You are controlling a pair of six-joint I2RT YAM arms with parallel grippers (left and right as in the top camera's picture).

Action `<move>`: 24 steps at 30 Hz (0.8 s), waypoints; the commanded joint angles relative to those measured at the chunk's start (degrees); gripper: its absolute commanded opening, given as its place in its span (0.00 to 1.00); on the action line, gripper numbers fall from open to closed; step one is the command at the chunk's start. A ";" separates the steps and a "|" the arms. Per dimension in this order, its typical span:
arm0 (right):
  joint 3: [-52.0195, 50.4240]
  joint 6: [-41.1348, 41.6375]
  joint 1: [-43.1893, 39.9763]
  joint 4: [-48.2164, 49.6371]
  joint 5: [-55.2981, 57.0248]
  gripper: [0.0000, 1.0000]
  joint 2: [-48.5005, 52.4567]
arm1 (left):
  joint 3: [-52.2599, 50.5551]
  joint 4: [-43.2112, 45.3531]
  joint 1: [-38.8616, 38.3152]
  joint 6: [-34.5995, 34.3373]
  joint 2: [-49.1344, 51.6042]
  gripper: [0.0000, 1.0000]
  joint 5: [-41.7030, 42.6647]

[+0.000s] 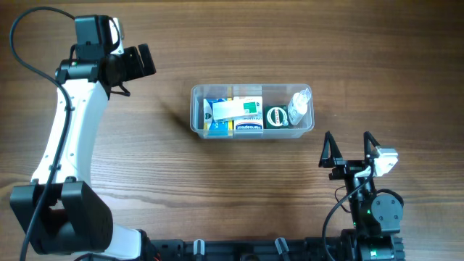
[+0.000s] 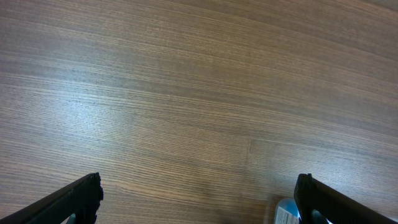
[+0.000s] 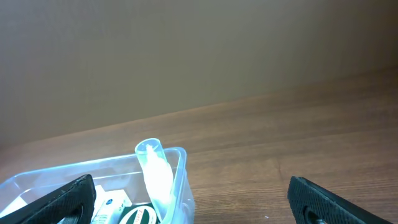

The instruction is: Pack container

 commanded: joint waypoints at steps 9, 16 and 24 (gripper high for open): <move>-0.07 0.92 -0.09 0.13 -1.14 1.00 -0.24 | 0.02 0.13 0.13 -0.70 -0.50 1.00 -0.35; -0.07 0.92 -0.09 0.11 -1.14 1.00 -0.24 | 0.02 0.13 -0.02 -0.70 -7.45 1.00 -0.35; -0.07 0.92 -0.09 0.11 -1.14 1.00 -0.24 | 0.02 0.13 -0.02 -0.70 -21.46 1.00 -0.35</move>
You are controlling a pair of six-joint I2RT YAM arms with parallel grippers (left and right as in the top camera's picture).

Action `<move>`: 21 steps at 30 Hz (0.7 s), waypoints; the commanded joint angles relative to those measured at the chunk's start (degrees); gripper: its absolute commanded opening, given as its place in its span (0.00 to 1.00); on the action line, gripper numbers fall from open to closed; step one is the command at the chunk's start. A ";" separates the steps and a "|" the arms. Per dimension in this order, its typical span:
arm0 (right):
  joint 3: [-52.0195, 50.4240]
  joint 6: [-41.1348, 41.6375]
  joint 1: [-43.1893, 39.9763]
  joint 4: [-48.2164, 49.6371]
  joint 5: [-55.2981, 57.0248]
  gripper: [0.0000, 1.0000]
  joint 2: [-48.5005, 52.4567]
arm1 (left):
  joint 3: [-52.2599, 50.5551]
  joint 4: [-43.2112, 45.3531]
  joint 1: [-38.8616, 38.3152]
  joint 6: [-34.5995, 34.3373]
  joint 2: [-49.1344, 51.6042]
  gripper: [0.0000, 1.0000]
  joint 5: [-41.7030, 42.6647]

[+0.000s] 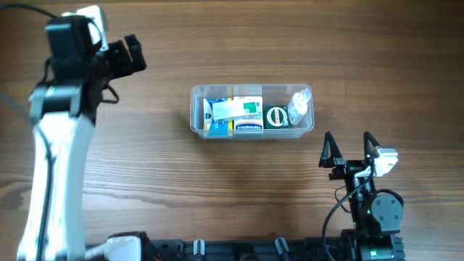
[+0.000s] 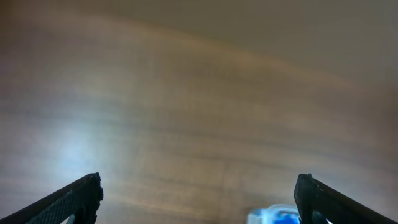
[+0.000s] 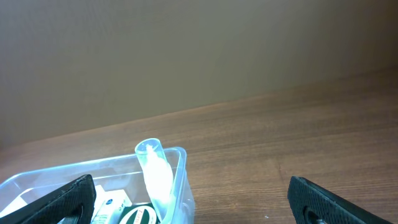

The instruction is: Pack container

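Note:
A clear plastic container (image 1: pixel 194 109) sits mid-table holding white and blue boxes (image 1: pixel 233 109), a round green tin (image 1: pixel 276 116) and a small clear bottle (image 1: pixel 299 103) leaning at its right end. The left gripper (image 1: pixel 134 56) hangs open and empty at the far left, well away from the container; its wrist view is blurred, with a corner of the container (image 2: pixel 273 216) at the bottom edge. My right gripper (image 1: pixel 349 147) rests open near the front right, below the container; its wrist view shows the bottle (image 3: pixel 155 177) and tin (image 3: pixel 138 216).
Bare wooden table (image 1: pixel 217 196) surrounds the container. The left arm's white link (image 1: pixel 51 167) runs down the left side. The right arm's base (image 1: pixel 377 214) sits at the front right edge.
The left arm has swung further left and toward the far edge, its wrist view now blurred and showing more of the table's back. The right arm and the container's contents are unchanged.

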 commanded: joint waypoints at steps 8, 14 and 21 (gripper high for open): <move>-0.07 0.90 -0.07 0.11 -1.11 1.00 -0.09 | -0.07 0.11 0.00 -0.70 -19.80 1.00 -0.35; -0.07 0.92 -0.09 0.13 -1.11 1.00 -0.09 | -1.03 -0.33 0.00 -0.70 -29.03 1.00 -0.35; -0.07 0.92 -0.09 0.11 -1.11 1.00 -0.09 | -9.94 -0.48 0.00 -0.04 -43.65 1.00 -0.39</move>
